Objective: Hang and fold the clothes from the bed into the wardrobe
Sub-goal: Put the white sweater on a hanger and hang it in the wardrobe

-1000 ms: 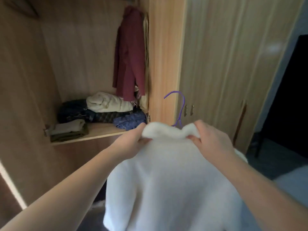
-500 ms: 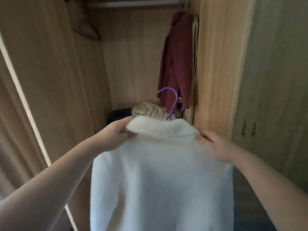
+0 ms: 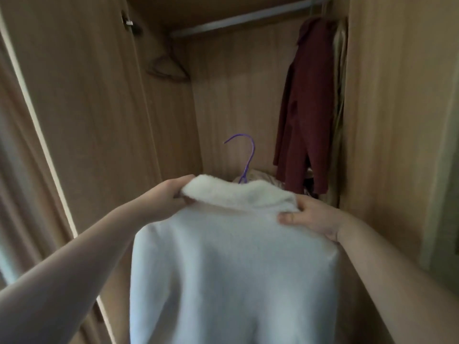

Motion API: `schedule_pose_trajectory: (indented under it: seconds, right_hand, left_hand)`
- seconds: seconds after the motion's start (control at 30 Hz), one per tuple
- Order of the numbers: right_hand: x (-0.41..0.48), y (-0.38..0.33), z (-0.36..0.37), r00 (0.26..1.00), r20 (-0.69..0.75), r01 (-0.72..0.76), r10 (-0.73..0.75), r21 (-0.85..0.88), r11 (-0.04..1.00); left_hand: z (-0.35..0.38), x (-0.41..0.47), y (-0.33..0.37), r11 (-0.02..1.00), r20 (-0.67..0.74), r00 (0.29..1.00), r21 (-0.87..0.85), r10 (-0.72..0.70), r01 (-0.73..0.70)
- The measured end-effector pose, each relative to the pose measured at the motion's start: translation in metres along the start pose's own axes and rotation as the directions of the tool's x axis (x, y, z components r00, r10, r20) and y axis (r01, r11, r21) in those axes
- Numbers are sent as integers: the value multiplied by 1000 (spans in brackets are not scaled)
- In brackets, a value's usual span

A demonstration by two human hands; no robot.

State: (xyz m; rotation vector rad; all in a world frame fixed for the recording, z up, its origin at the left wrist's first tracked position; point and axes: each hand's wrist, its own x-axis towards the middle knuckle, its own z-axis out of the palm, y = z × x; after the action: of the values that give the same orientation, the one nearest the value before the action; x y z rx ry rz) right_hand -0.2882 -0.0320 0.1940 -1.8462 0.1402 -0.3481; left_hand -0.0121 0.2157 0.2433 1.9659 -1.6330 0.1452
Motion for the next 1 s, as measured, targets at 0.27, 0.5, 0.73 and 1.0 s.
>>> schedule_pose_trajectory:
  seconds: [0.27,0.5,0.73,1.0]
  right_hand:
    - [63,20,-38,997,-65,60,-49,181,982]
    - [139,-8,-59,957,-172,163,-235,-351,922]
    - [205,-18,-103,860,-252,0,-444,-870,493]
    - [283,-36,-162,781,-579,-340,-236,-710,617]
  left_hand:
    - [23,68,-54,996,-23,1000,-89,4,-6]
    - [35,166,-122,978,-72,994,-186,83,-95]
    - [21,274,-180,922,-143,981,-347,128,-171]
    - [33,389,-203,881,-230,932,-323,281,-346]
